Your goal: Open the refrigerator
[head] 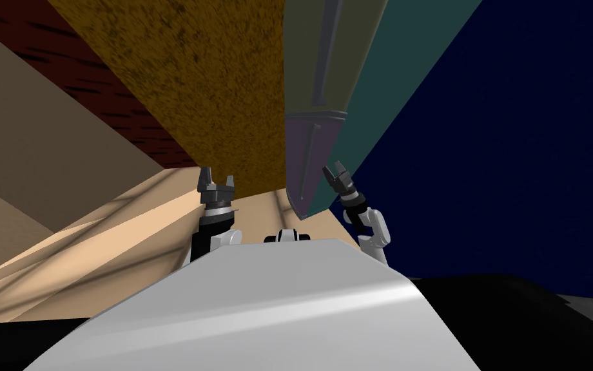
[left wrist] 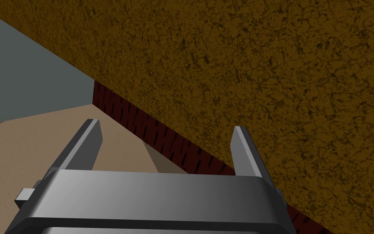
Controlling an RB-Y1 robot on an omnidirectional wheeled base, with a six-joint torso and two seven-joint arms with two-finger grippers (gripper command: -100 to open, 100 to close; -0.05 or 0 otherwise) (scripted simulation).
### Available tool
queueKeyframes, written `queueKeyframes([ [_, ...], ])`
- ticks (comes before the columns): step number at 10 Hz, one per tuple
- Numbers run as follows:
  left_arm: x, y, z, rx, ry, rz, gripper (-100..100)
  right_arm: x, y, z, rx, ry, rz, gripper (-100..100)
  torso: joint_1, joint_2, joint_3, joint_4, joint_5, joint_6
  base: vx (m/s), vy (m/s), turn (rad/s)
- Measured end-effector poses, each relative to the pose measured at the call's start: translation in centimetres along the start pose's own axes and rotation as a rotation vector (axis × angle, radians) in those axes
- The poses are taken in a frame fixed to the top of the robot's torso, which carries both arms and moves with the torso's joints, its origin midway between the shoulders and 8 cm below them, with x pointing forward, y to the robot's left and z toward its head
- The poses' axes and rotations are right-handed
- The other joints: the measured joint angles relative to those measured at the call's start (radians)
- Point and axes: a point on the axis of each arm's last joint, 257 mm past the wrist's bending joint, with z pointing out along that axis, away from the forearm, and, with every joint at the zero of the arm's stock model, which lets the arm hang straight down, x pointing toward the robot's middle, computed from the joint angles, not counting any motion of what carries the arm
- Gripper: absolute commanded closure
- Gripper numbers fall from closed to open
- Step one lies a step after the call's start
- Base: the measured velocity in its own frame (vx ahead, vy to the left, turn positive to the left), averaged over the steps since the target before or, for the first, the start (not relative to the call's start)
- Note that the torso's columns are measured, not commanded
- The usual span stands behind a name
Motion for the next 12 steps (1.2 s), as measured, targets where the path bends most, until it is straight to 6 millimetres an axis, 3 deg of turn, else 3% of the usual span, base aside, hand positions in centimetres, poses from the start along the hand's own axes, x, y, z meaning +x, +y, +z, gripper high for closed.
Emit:
queueKeyframes([
  [7, 0.0, 0.0, 0.0, 0.000, 0.000, 0.000, 0, -0.3, -0.7, 1.4, -0.063, 0.072, -0.265, -100, 0.000, 0.000, 0.000, 0.000, 0.000, 0.000, 0.028, 0.040, -0.015],
  [12, 0.0, 0.0, 0.0, 0.000, 0.000, 0.000, 0, -1.0, -2.3, 2.6, -0.098, 0.123, -0.488, -100, 0.000, 0.001, 0.000, 0.000, 0.000, 0.000, 0.033, 0.042, 0.002],
])
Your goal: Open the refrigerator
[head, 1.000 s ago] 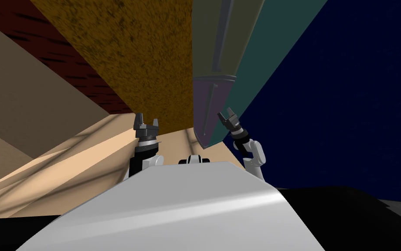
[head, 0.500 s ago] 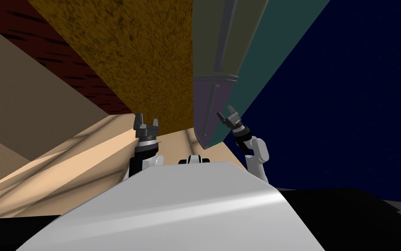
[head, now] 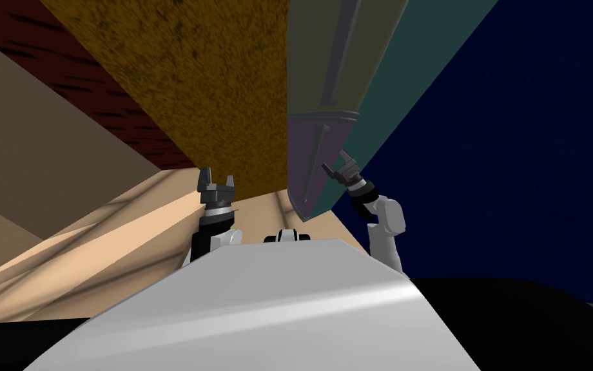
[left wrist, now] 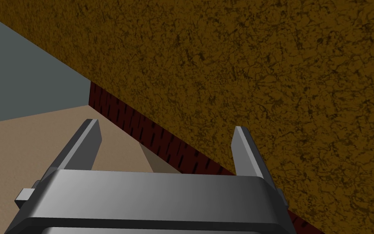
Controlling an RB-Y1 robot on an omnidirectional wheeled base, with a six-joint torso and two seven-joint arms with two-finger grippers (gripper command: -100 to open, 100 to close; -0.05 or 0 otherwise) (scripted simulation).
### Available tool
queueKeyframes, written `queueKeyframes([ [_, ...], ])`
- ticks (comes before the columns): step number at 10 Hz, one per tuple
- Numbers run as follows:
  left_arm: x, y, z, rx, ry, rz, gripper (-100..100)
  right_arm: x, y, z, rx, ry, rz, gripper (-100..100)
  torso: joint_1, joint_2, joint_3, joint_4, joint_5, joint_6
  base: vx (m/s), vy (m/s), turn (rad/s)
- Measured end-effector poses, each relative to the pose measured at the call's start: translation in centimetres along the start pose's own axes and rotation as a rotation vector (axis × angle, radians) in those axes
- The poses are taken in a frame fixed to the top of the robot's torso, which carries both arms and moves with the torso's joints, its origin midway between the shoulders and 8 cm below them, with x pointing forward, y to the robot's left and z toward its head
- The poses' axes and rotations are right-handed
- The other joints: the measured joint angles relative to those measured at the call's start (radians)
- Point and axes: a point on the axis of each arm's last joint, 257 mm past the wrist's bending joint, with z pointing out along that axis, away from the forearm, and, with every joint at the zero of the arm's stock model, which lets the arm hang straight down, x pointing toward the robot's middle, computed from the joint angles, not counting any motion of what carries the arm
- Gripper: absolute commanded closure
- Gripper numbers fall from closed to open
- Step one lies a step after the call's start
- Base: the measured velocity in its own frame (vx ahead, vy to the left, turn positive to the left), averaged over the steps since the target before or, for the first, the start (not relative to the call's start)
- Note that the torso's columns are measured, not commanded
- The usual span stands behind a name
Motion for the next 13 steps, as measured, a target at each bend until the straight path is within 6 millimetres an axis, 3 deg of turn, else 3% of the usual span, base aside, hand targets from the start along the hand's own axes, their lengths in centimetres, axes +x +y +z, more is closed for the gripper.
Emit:
queueKeyframes([
  [5, 0.0, 0.0, 0.0, 0.000, 0.000, 0.000, 0, 0.3, -2.4, 0.7, -0.012, 0.059, -0.208, -100, 0.000, 0.000, 0.000, 0.000, 0.000, 0.000, 0.036, 0.042, 0.023],
  [13, 0.0, 0.0, 0.0, 0.000, 0.000, 0.000, 0, -0.1, -7.8, 1.8, 0.006, 0.151, -0.525, -100, 0.000, 0.000, 0.000, 0.000, 0.000, 0.000, 0.033, 0.031, 0.039],
])
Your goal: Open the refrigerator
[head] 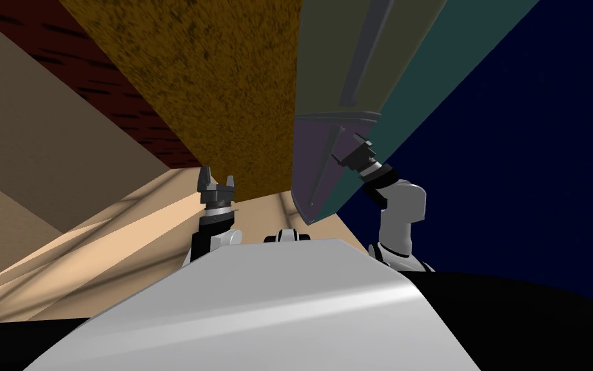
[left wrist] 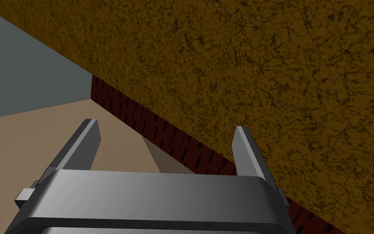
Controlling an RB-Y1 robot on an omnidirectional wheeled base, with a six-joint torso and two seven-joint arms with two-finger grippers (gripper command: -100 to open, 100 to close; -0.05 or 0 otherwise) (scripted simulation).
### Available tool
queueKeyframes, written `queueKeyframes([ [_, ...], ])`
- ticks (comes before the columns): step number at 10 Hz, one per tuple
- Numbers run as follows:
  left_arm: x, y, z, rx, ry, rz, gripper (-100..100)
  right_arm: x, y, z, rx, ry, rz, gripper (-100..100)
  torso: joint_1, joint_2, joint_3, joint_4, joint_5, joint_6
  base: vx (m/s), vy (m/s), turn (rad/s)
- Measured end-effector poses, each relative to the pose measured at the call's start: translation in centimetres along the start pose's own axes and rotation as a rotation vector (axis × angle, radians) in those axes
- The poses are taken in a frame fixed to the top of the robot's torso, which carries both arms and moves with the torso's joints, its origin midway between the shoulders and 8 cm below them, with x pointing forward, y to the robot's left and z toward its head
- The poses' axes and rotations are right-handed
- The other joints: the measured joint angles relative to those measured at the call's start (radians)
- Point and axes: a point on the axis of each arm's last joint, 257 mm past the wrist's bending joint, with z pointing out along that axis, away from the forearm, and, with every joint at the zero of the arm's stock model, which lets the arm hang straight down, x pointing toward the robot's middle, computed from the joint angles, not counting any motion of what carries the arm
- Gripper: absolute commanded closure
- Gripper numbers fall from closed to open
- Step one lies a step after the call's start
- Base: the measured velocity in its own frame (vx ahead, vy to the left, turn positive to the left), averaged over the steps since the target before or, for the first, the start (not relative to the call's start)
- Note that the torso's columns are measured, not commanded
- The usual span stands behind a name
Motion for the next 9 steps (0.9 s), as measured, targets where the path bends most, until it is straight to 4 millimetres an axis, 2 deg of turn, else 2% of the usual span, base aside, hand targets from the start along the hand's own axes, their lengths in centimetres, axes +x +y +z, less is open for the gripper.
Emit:
queueKeyframes([
  [4, 0.0, 0.0, 0.0, 0.000, 0.000, 0.000, 0, 1.1, -4.1, 0.2, 0.030, 0.060, -0.176, -100, 0.000, 0.000, 0.000, 0.000, 0.000, 0.000, 0.043, 0.029, 0.055],
  [9, 0.0, 0.0, 0.0, 0.000, 0.000, 0.000, 0, 1.8, -7.7, 0.6, 0.056, 0.129, -0.337, -100, 0.001, -0.004, -0.005, 0.002, 0.003, -0.002, 0.029, 0.033, 0.059],
])
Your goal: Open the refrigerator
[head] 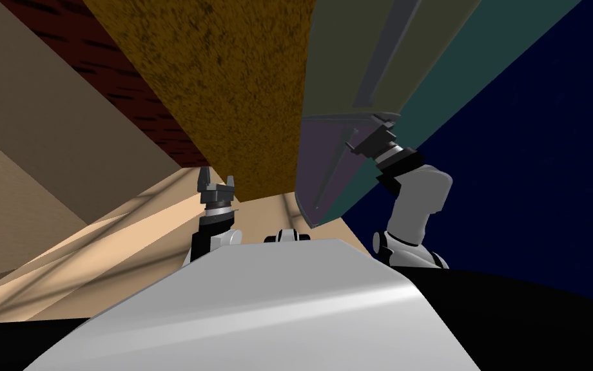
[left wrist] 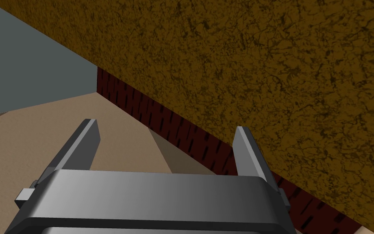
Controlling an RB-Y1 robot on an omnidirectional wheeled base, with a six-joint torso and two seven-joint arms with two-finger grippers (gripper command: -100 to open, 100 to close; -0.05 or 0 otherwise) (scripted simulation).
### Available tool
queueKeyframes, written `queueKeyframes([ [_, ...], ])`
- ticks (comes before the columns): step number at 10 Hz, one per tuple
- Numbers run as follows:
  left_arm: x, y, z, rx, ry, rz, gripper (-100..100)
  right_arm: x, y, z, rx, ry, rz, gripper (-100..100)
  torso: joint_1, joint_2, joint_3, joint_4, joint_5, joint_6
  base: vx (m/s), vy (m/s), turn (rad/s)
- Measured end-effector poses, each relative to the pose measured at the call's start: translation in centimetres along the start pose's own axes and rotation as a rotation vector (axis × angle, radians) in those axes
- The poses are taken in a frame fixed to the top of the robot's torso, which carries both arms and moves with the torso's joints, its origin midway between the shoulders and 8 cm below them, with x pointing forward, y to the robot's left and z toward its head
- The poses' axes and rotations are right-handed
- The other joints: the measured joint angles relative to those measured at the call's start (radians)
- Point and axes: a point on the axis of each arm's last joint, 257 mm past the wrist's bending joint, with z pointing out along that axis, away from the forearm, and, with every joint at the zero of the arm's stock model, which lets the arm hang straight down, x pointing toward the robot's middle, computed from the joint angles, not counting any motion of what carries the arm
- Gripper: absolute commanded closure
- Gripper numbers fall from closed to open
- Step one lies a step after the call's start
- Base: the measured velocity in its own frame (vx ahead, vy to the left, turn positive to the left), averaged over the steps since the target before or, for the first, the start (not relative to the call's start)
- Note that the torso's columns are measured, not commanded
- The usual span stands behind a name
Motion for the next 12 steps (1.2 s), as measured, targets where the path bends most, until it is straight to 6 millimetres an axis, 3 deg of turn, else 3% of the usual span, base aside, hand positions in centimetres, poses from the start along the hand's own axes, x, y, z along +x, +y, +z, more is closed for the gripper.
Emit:
queueKeyframes([
  [2, 0.0, 0.0, 0.0, 0.000, 0.000, 0.000, 0, 1.3, -3.0, -0.1, 0.023, 0.042, -0.085, -100, -0.003, -0.008, -0.006, -0.002, 0.000, -0.001, 0.028, 0.027, 0.038],
  [4, 0.0, 0.0, 0.0, 0.000, 0.000, 0.000, 0, 1.7, -3.9, -0.2, 0.037, 0.064, -0.133, -100, -0.003, -0.011, -0.009, -0.004, 0.000, -0.002, 0.027, 0.023, 0.041],
  [8, 0.0, 0.0, 0.0, 0.000, 0.000, 0.000, 0, 2.9, -8.4, -0.2, 0.098, 0.122, -0.251, -100, -0.001, -0.003, 0.000, -0.005, -0.003, -0.001, 0.042, 0.006, 0.031],
  [11, 0.0, 0.0, 0.0, 0.000, 0.000, 0.000, 0, 2.7, -9.5, -0.1, 0.092, 0.123, -0.253, -100, 0.001, -0.006, -0.005, -0.003, 0.001, -0.001, 0.057, 0.039, -0.007],
  [12, 0.0, 0.0, 0.0, 0.000, 0.000, 0.000, 0, 2.7, -9.6, -0.1, 0.091, 0.123, -0.252, 100, -0.001, -0.003, -0.002, -0.004, -0.001, -0.001, -0.053, -0.035, -0.019],
])
